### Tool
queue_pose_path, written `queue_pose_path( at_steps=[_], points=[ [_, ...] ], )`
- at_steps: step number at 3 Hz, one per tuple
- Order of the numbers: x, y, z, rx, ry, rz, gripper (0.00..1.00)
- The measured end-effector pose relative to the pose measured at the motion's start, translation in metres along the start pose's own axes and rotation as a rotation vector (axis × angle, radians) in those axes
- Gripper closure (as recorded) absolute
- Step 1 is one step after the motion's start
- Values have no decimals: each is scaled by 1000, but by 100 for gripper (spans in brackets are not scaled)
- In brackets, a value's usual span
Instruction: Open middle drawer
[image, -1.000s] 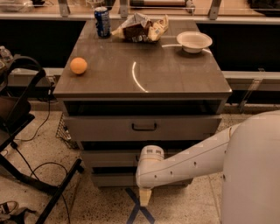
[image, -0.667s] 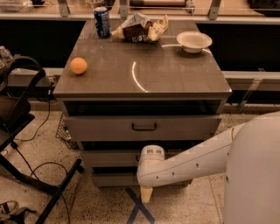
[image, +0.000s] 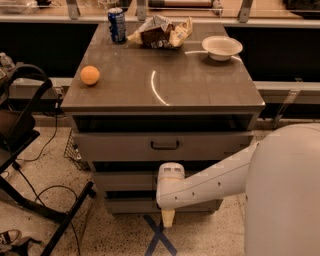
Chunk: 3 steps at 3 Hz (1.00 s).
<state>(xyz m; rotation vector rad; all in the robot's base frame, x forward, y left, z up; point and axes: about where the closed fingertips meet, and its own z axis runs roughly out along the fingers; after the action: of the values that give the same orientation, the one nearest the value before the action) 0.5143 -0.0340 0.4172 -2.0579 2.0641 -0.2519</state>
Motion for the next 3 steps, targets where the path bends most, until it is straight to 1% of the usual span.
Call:
queue_pose_path(
  at_steps=[1, 2, 3],
  points=[
    [-2, 0, 26, -36, 57, -9, 3],
    [-10, 1, 46, -55, 147, -53, 34],
    [-10, 0, 43, -55, 147, -53, 57]
  ],
)
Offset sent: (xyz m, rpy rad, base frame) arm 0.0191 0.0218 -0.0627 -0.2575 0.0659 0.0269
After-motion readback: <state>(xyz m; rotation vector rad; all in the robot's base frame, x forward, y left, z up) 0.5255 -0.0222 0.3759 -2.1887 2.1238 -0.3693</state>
